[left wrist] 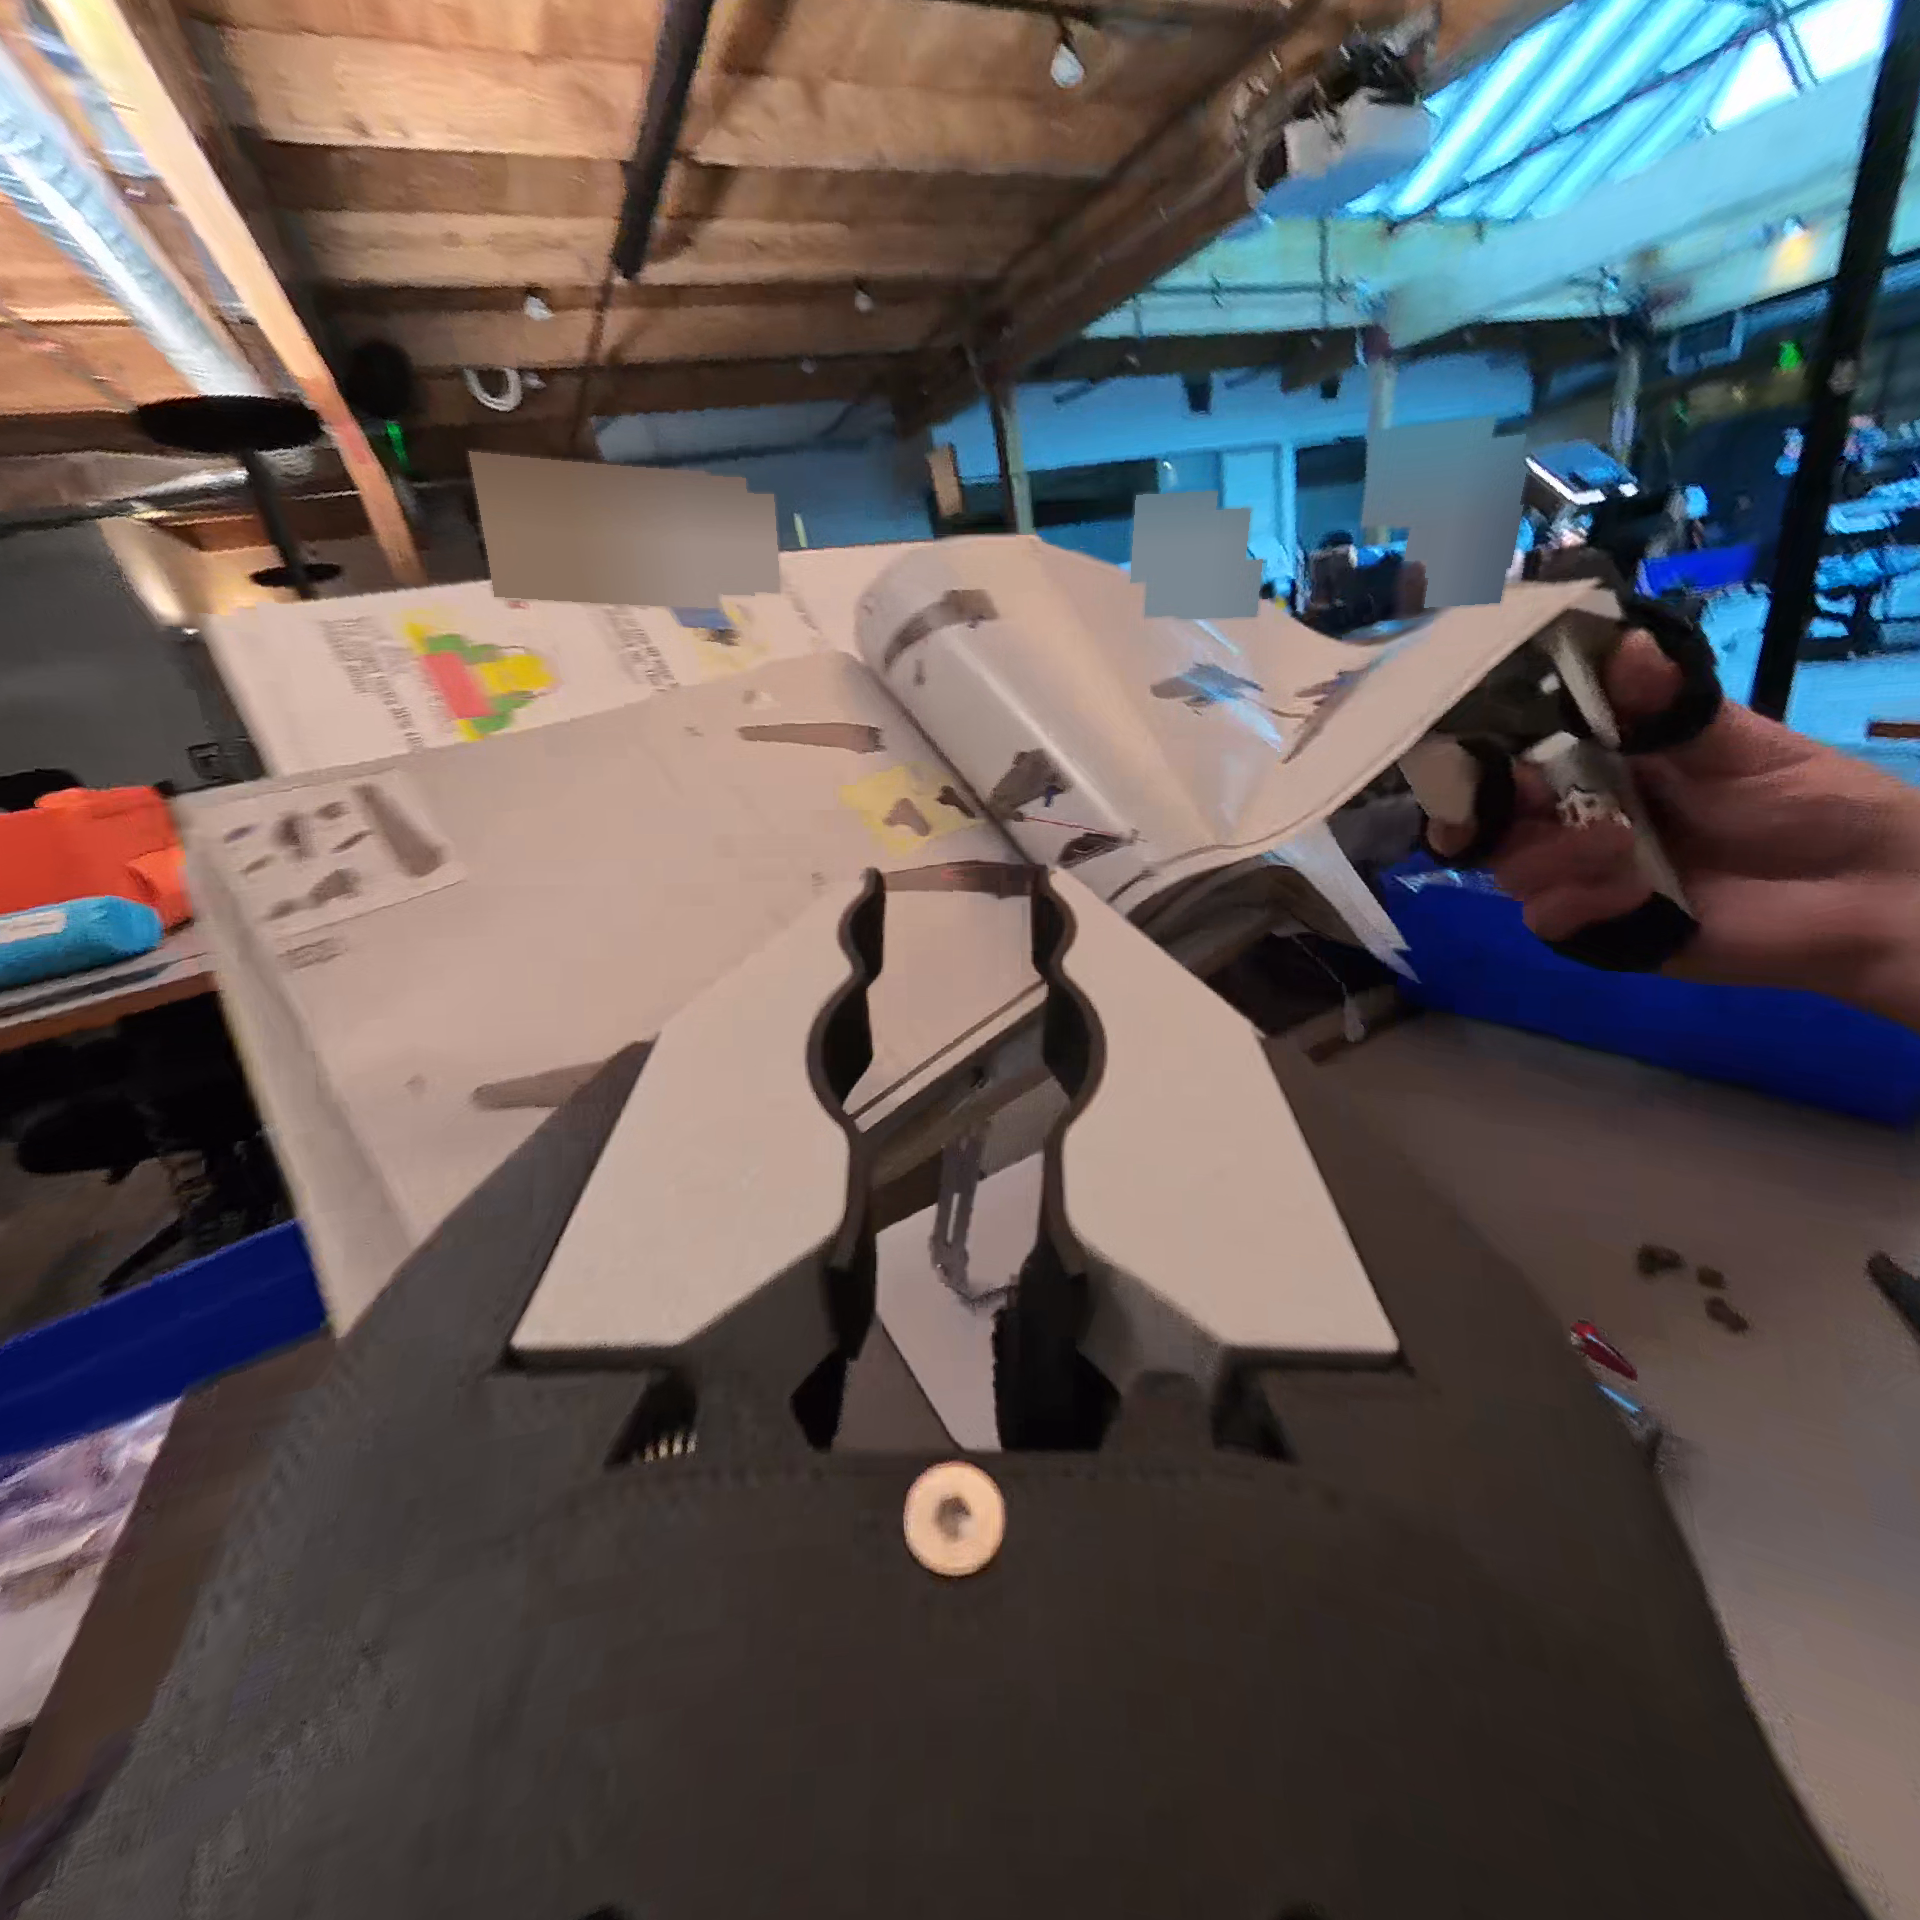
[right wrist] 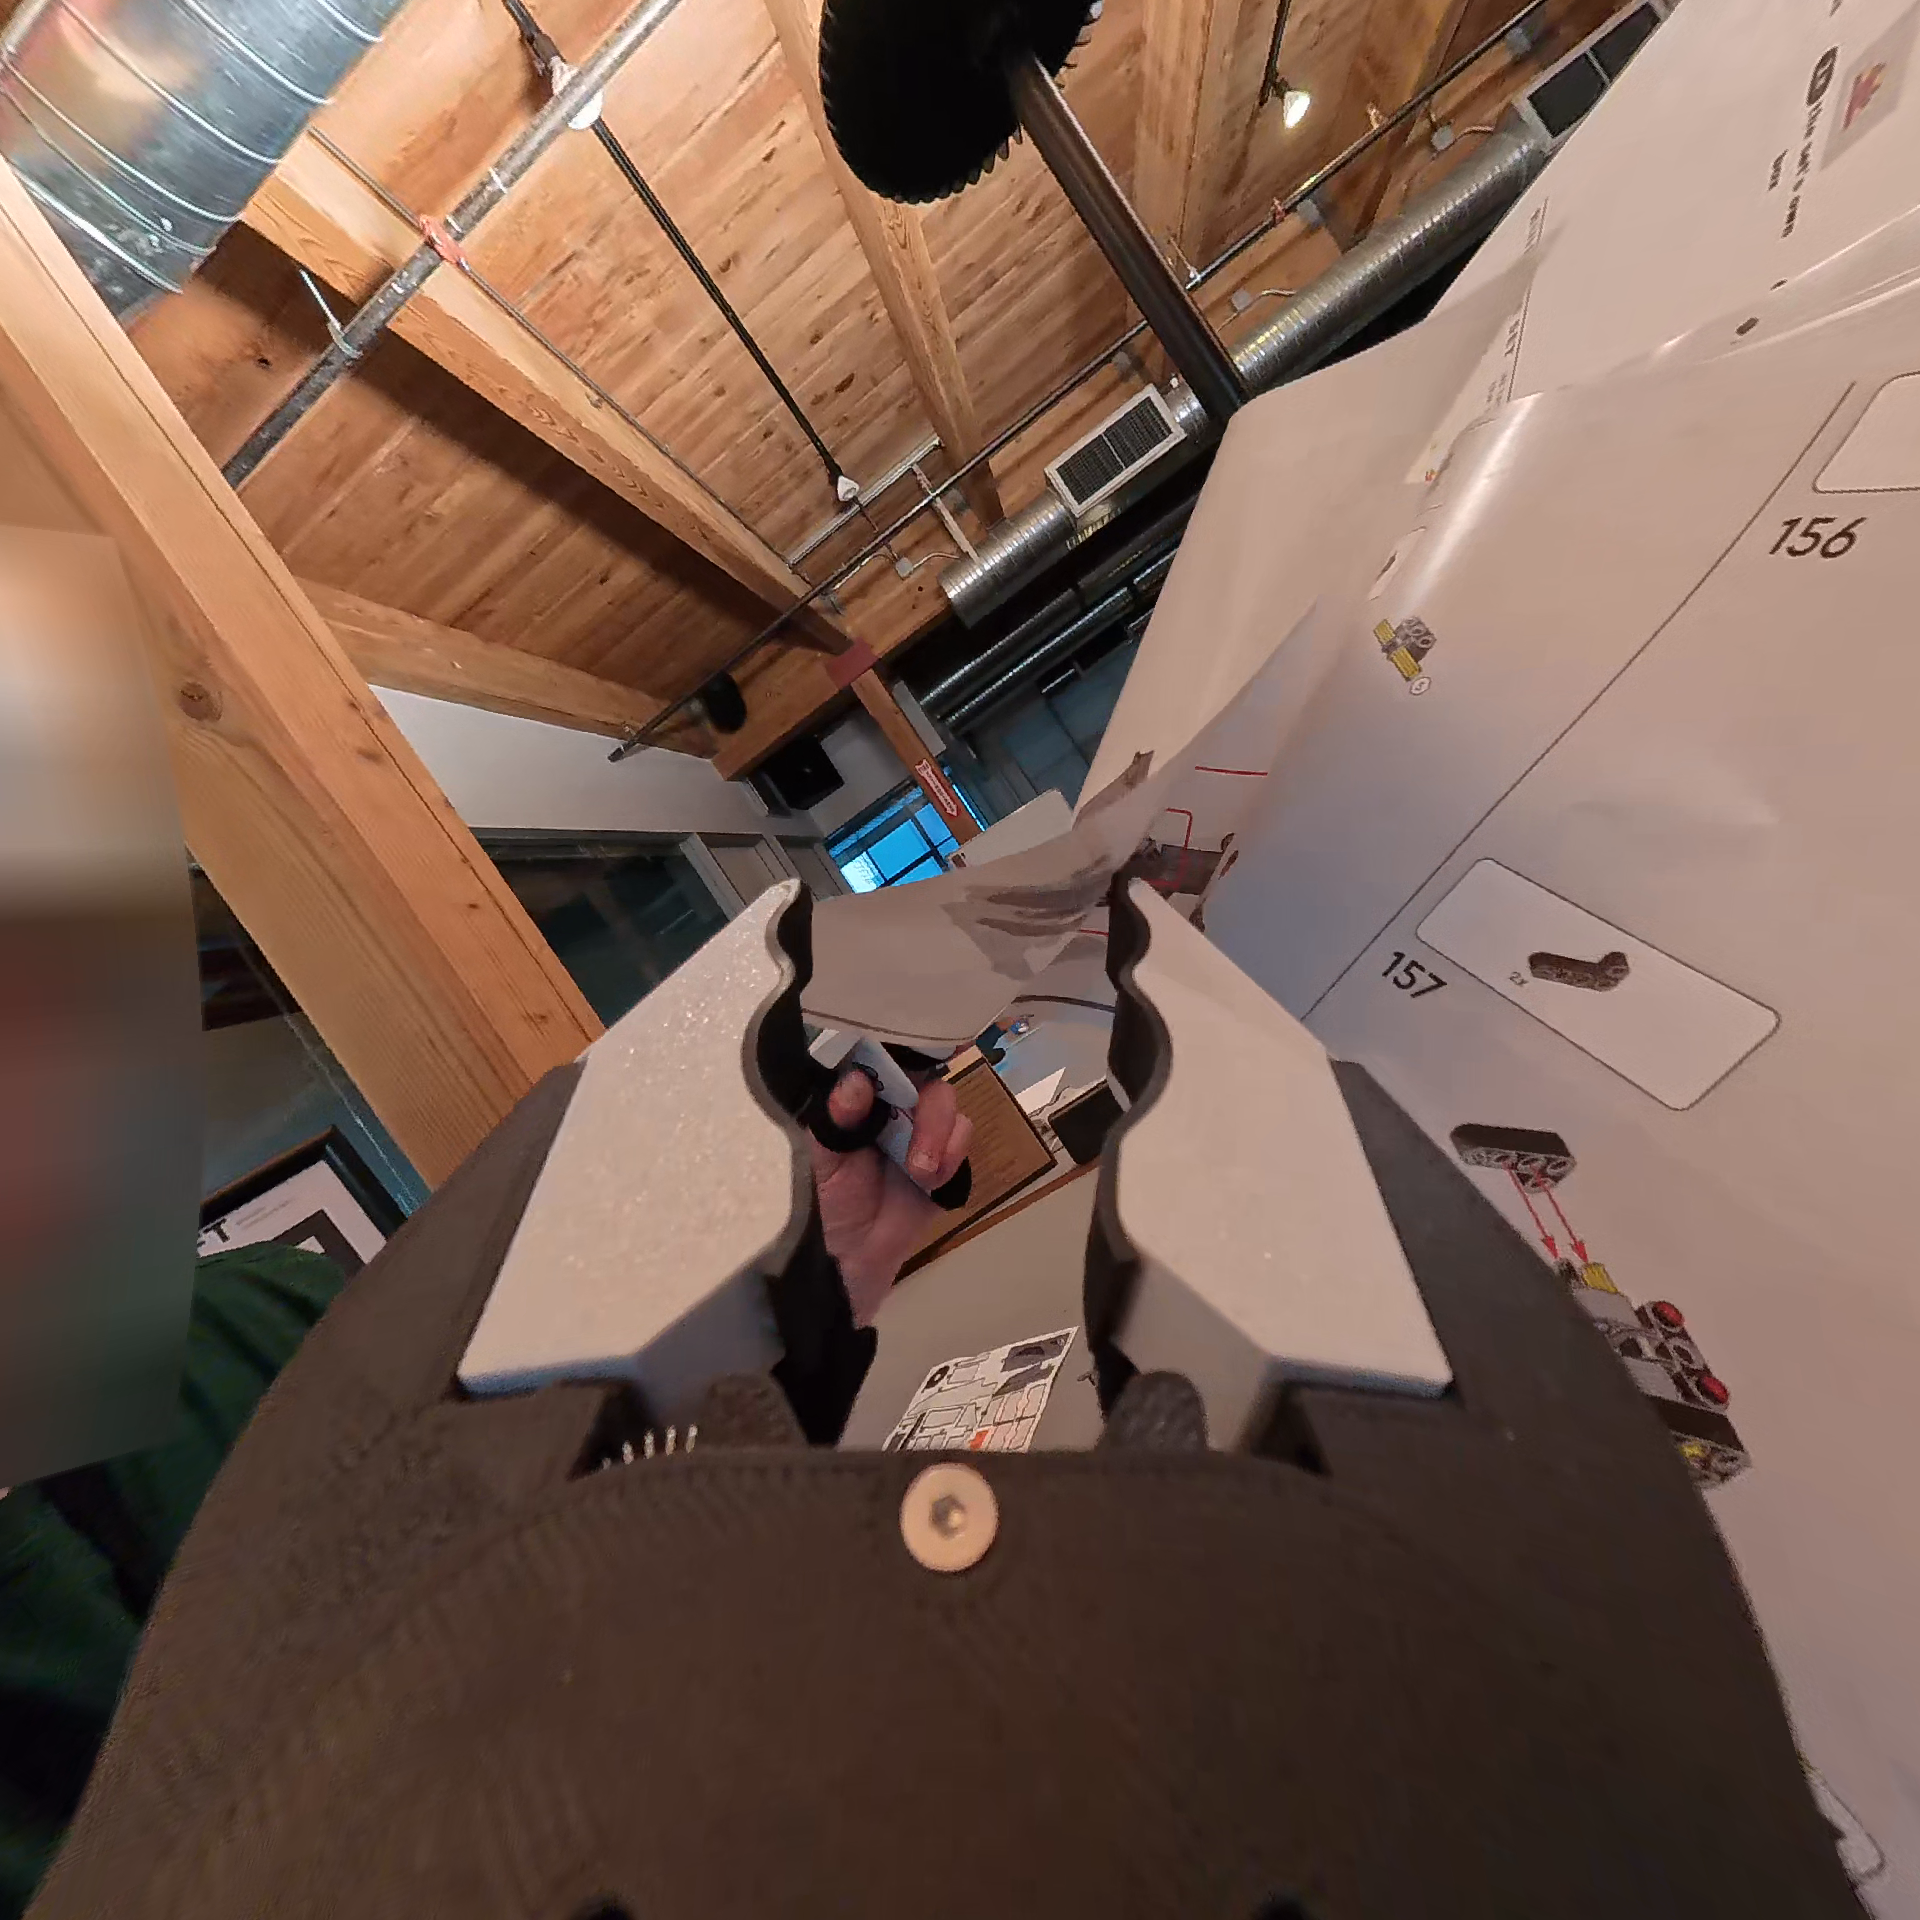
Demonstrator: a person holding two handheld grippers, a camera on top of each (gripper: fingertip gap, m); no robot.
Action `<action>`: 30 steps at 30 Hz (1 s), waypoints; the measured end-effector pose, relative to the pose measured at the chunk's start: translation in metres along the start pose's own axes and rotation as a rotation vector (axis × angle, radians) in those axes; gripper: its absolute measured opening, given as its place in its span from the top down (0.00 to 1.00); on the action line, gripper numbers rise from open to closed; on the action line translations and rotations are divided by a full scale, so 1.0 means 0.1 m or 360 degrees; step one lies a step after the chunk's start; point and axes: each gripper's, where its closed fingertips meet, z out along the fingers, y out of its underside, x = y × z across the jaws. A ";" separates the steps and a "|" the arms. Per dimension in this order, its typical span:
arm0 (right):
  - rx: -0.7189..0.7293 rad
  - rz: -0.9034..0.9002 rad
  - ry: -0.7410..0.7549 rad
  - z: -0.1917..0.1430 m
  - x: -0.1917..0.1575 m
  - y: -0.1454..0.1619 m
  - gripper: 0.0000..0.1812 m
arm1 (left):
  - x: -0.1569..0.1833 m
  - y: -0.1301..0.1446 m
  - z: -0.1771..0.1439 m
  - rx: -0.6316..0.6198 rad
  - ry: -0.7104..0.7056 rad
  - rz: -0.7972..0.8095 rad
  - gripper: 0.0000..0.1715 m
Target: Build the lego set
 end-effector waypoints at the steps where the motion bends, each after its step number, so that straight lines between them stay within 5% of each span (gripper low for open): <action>1: 0.0003 0.0003 0.0005 -0.02 0.00 0.00 0.70 | 0.10 0.01 0.13 -0.0020 0.0051 0.0025 0.84; 8: -0.0003 0.0005 0.0016 -0.10 -0.04 -0.02 0.69 | 0.60 0.22 0.96 -0.0244 0.0275 0.0214 0.88; 13: 0.0021 0.0027 -0.0008 -0.23 -0.03 -0.09 0.69 | 0.86 0.43 1.25 -0.0407 0.0299 0.0409 0.91; 30: -0.0108 -0.0083 0.0194 -0.51 0.20 -0.05 0.70 | 1.11 0.67 1.46 -0.0525 0.0292 0.0623 0.91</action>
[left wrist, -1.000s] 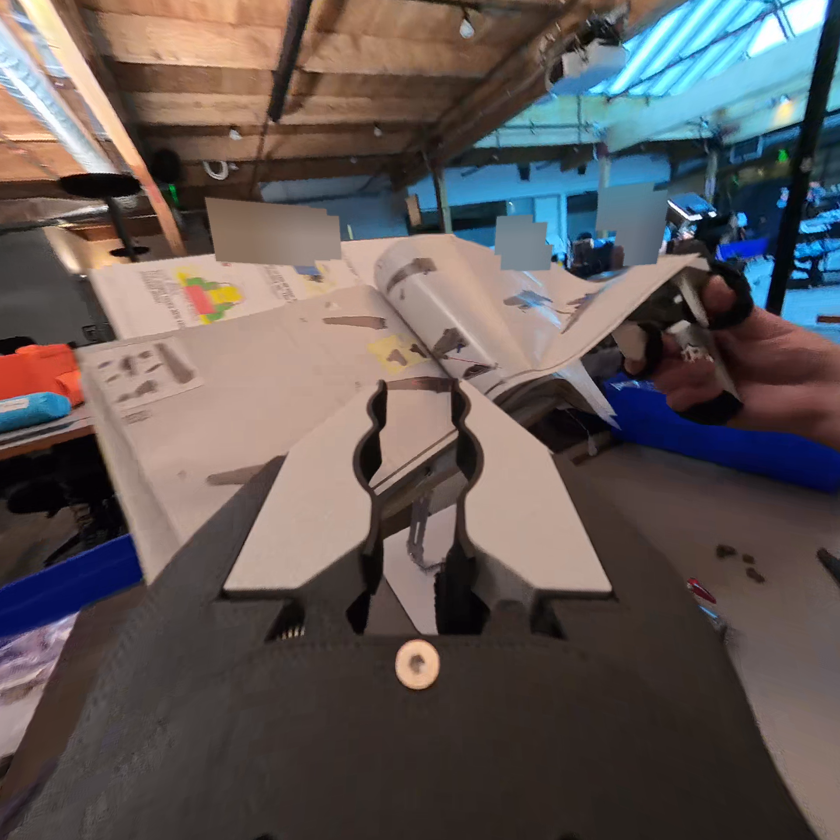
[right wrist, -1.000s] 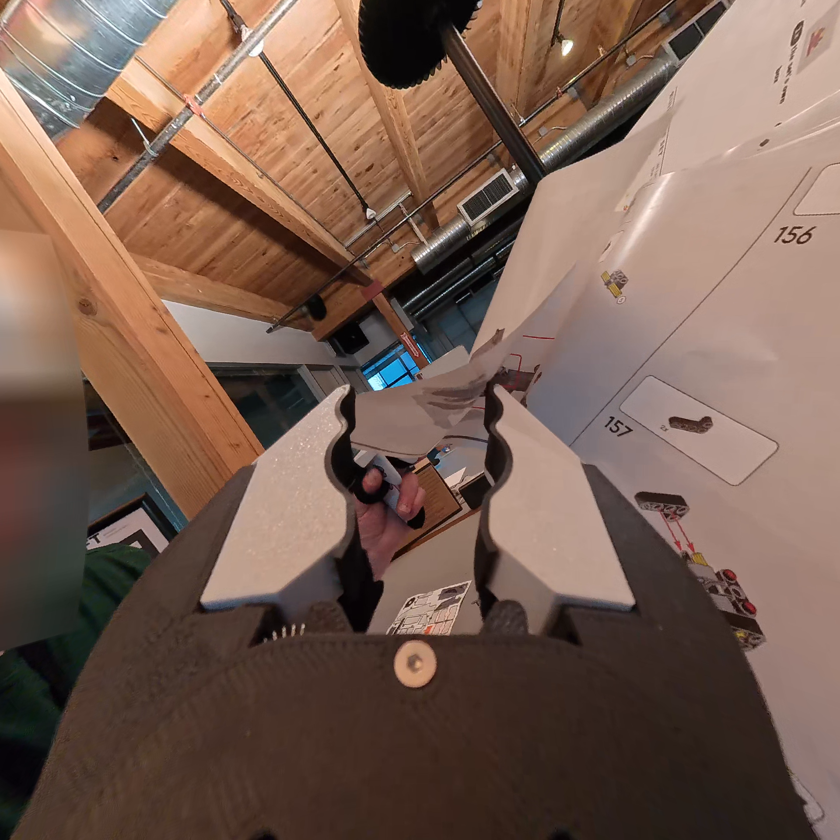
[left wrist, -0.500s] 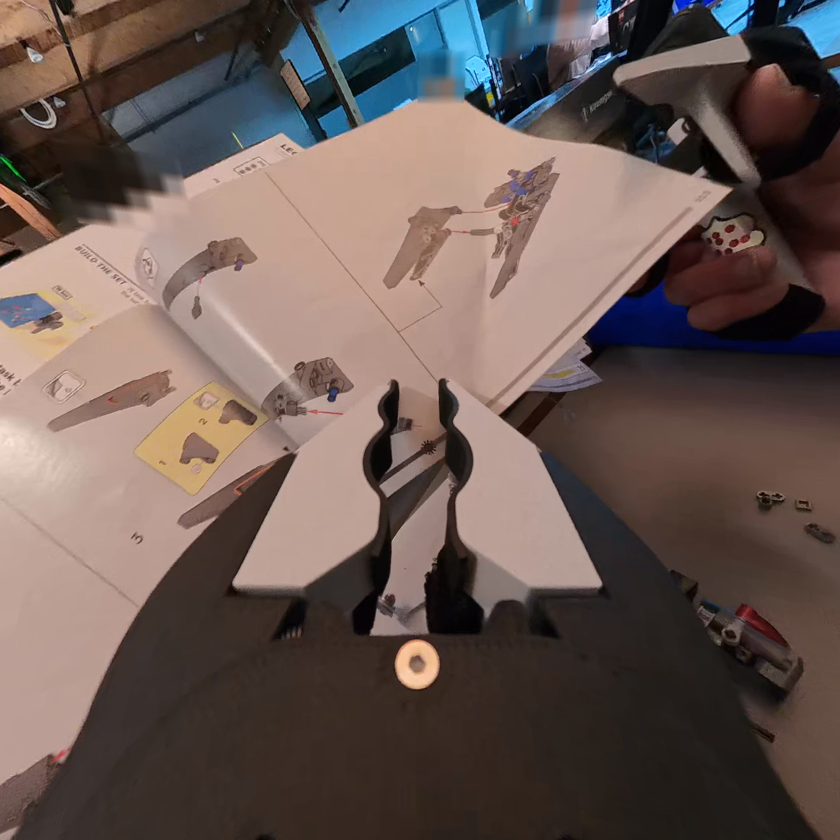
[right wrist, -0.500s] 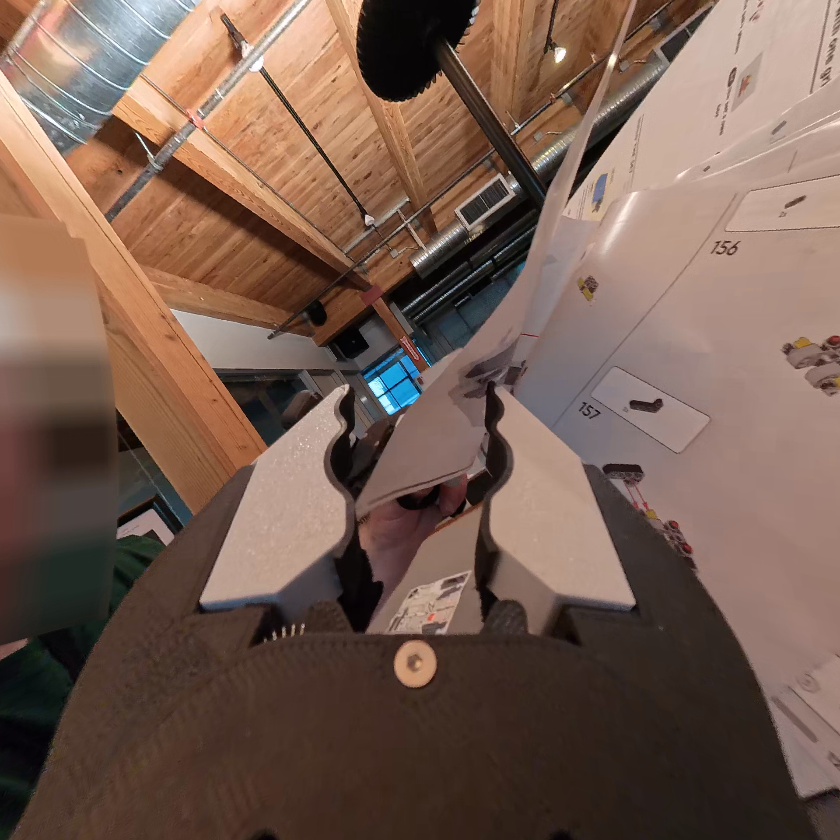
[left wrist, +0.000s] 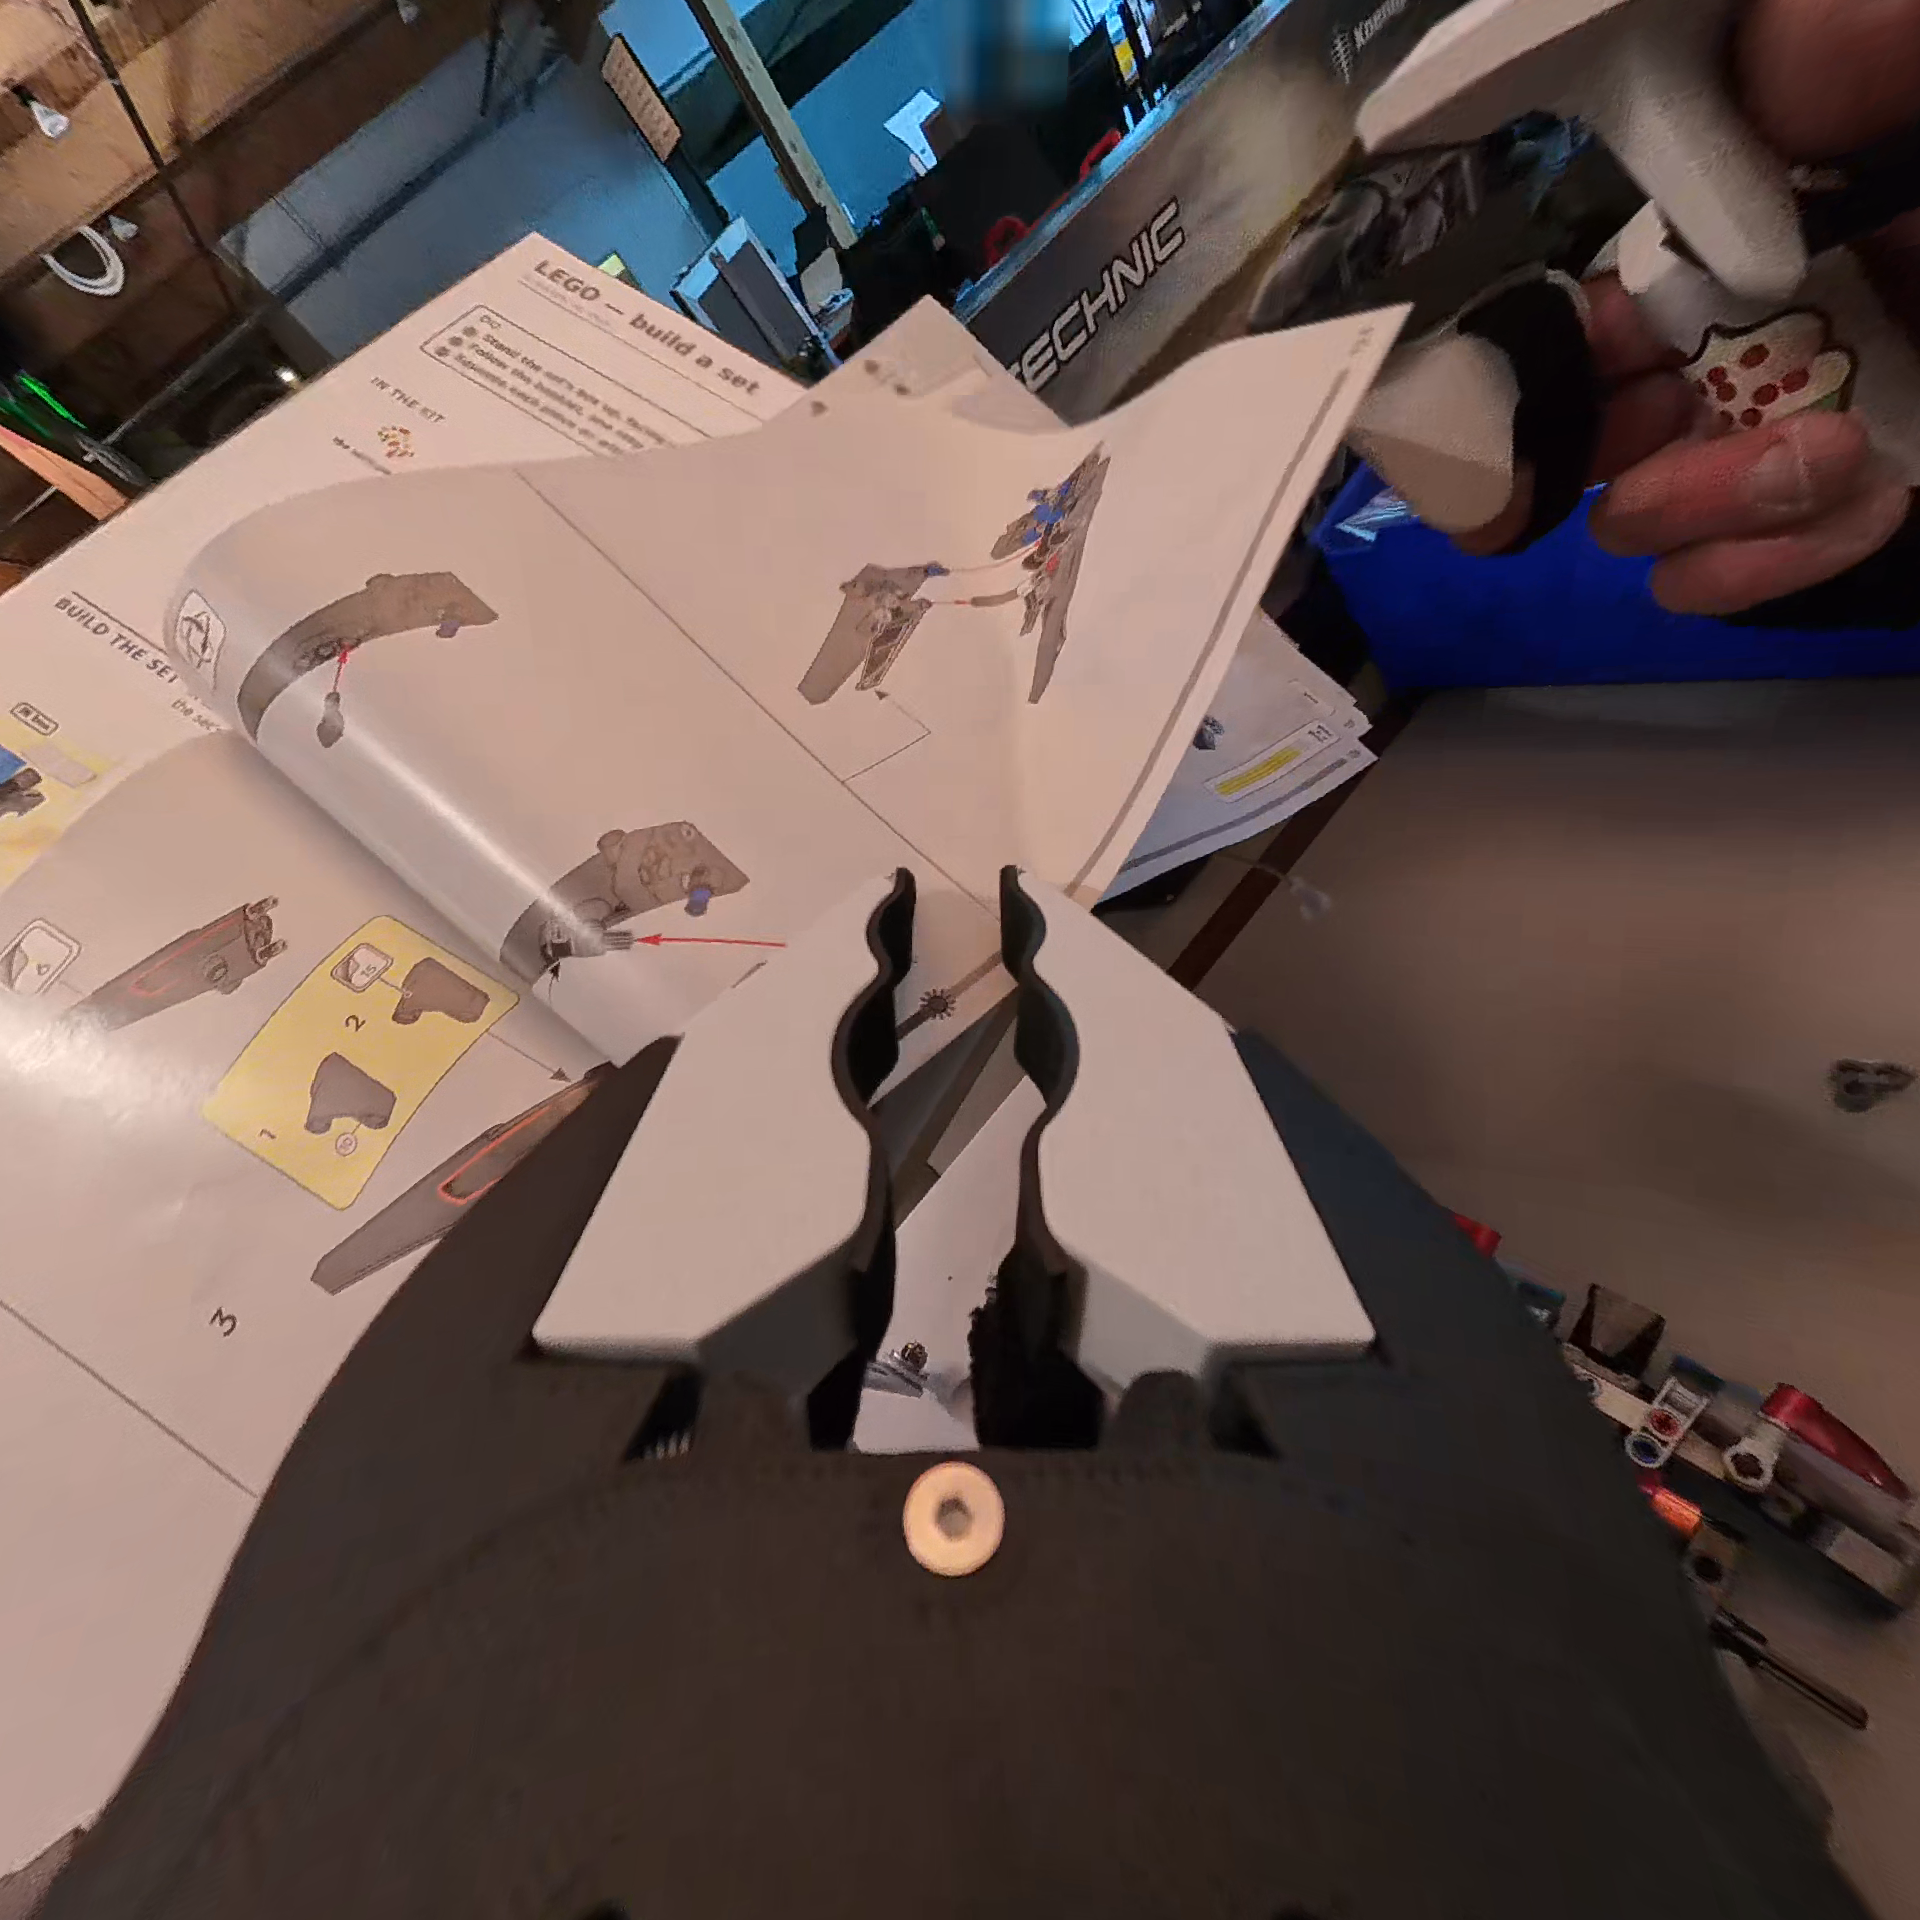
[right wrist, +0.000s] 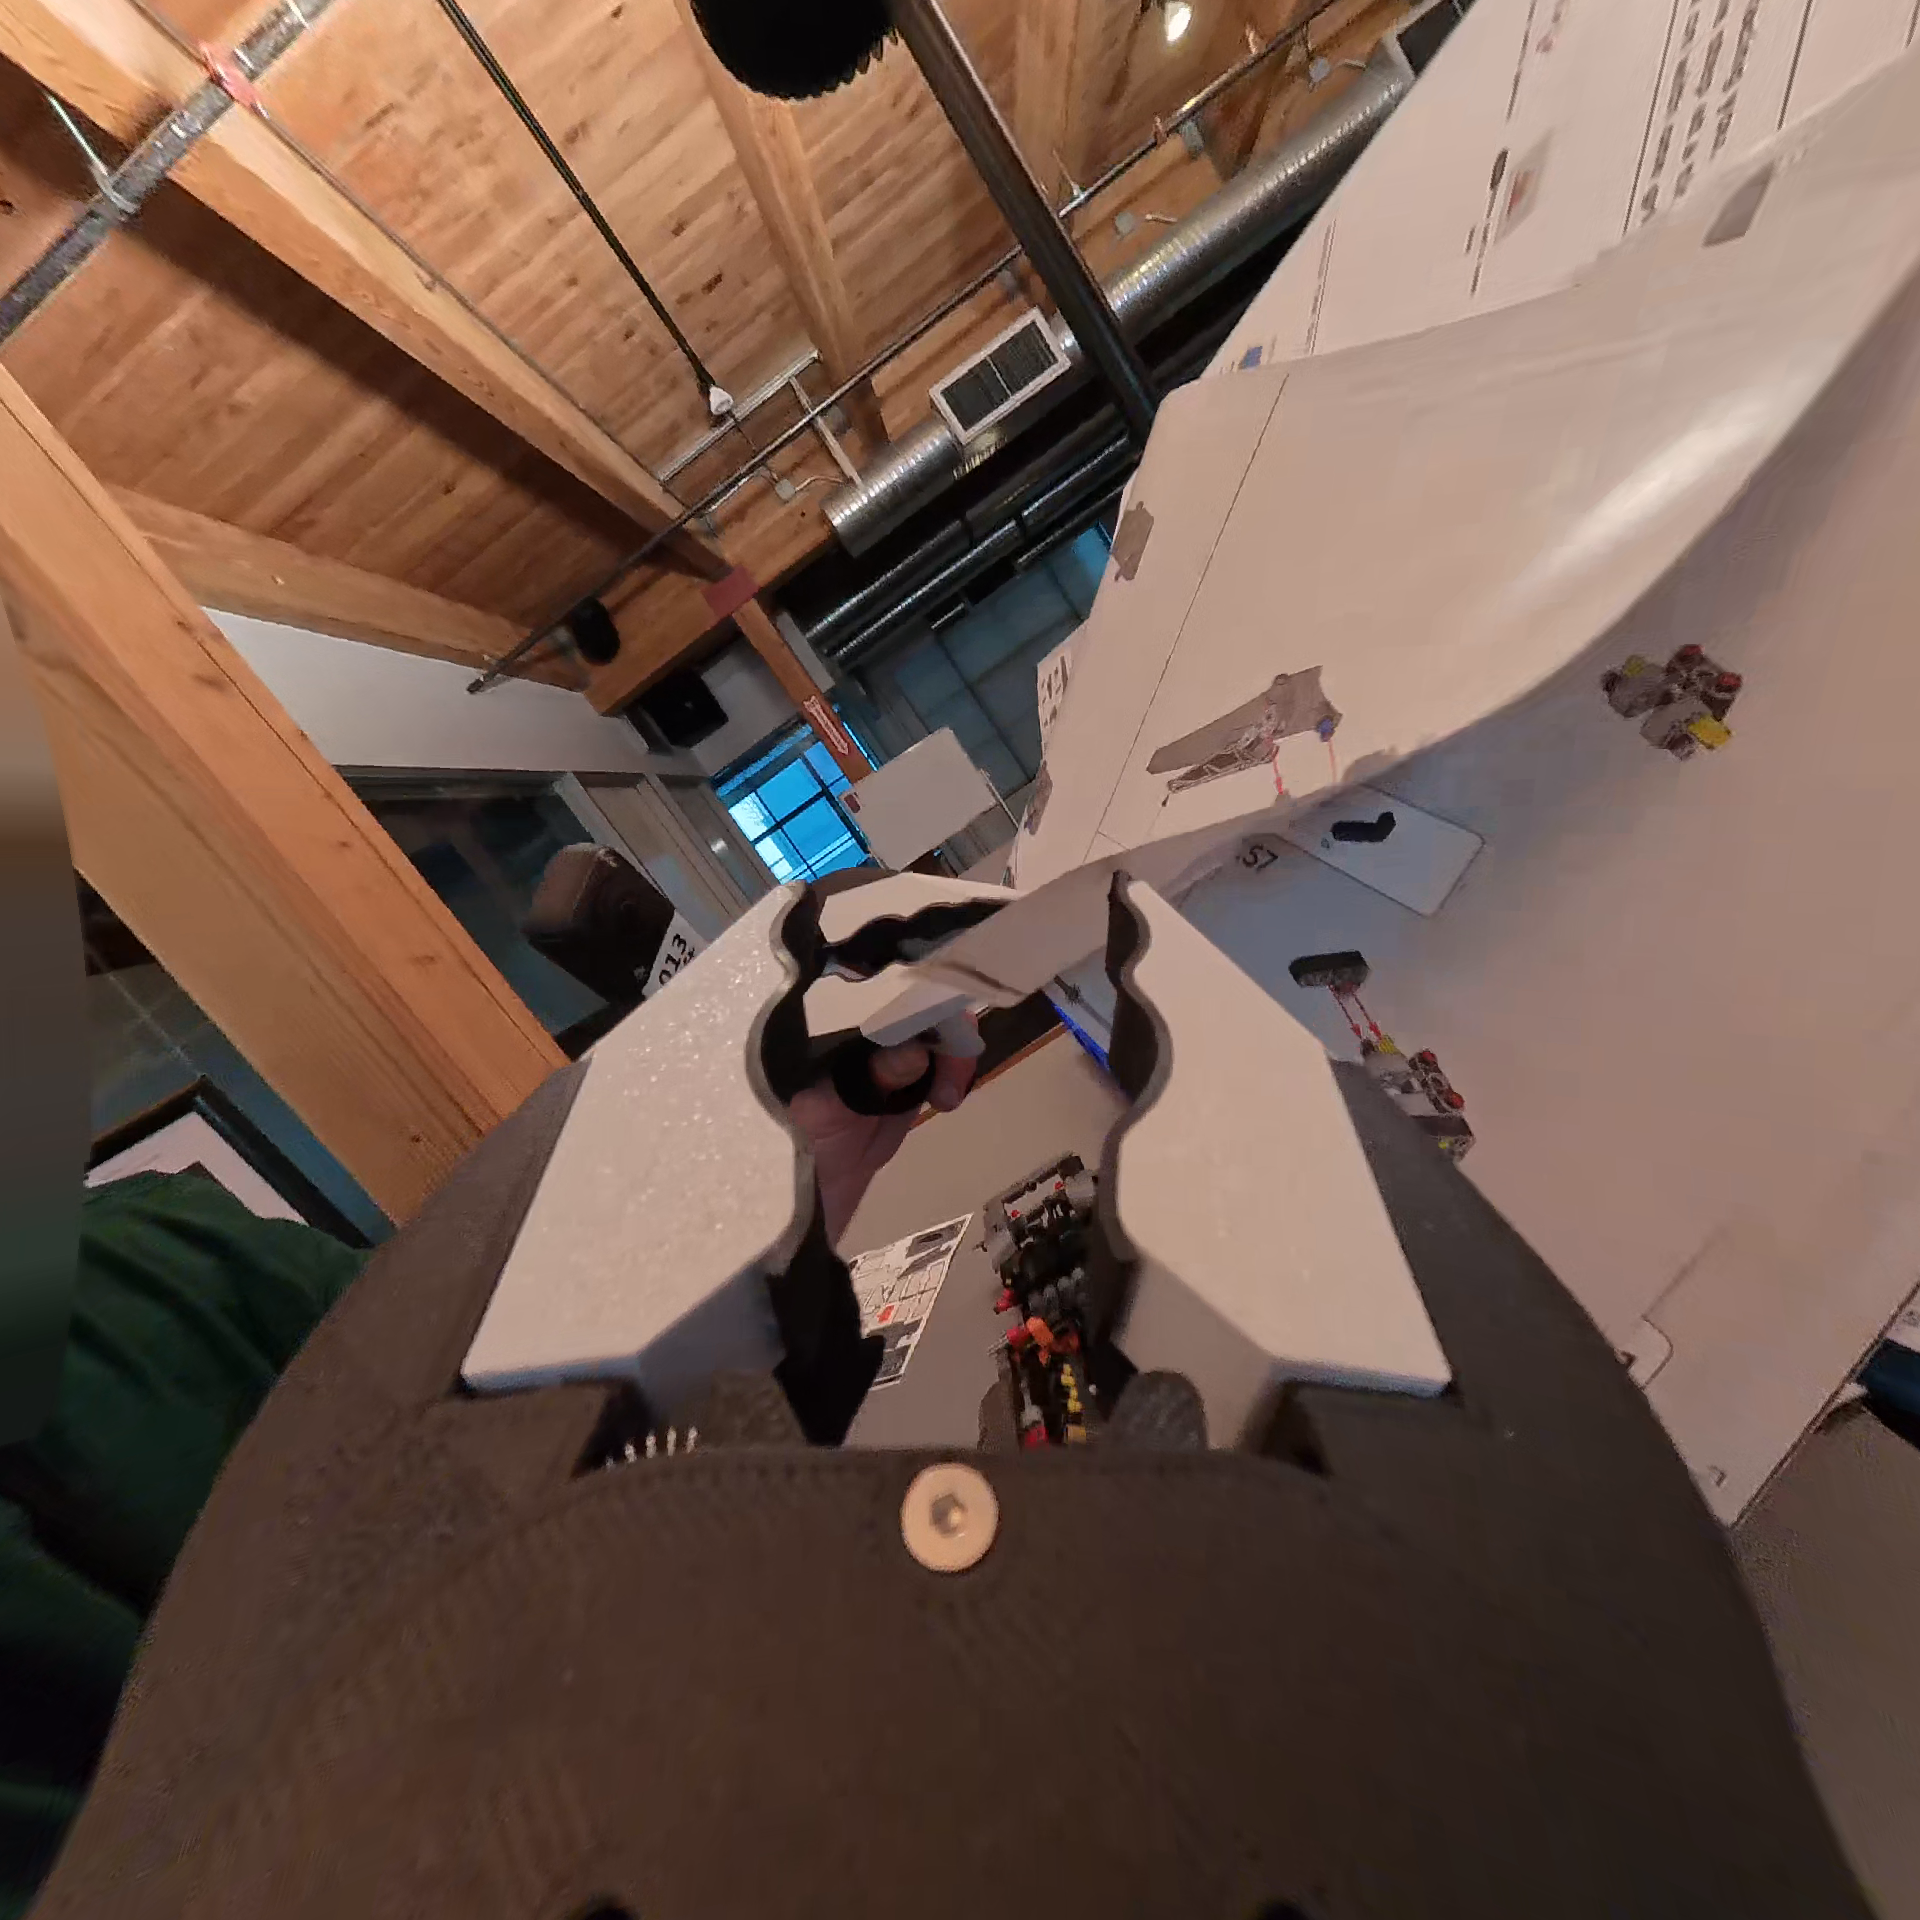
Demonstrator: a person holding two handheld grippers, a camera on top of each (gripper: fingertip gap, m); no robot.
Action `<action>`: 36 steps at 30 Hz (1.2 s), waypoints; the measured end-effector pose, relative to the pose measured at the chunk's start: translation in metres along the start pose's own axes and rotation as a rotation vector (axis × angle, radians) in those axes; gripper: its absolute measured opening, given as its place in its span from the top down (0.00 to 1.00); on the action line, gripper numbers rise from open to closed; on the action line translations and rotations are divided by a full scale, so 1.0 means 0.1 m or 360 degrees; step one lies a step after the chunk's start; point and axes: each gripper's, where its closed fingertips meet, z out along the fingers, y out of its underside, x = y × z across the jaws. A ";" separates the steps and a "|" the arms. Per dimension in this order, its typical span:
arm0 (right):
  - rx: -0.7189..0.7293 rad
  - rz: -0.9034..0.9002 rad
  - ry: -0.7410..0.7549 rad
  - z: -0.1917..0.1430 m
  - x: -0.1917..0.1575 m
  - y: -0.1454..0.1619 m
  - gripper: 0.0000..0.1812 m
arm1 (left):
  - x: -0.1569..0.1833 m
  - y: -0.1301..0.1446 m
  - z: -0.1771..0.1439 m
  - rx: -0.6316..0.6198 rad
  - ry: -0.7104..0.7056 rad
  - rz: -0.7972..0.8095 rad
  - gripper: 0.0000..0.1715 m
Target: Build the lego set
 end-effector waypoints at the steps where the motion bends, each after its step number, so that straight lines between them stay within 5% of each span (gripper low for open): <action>1: -0.0009 0.0014 -0.0001 0.00 0.02 0.02 0.71 | 0.01 0.00 0.01 -0.0003 0.0002 0.0002 0.92; 6: -0.0070 0.0053 0.0039 0.04 0.12 0.14 0.79 | 0.04 0.02 0.03 -0.0022 -0.0005 0.0023 0.91; 11: -0.0091 0.0032 0.0203 -0.02 0.30 0.21 1.00 | 0.04 0.04 0.04 -0.0041 -0.0011 0.0052 0.91; 22: -0.0177 -0.0065 0.0470 -0.15 0.61 0.41 1.00 | 0.06 0.09 -0.08 -0.0058 0.0011 0.0002 0.90; 36: -0.0263 -0.0176 0.0663 -0.23 0.76 0.49 1.00 | 0.18 0.31 -0.84 -0.0148 0.0000 -0.0040 0.90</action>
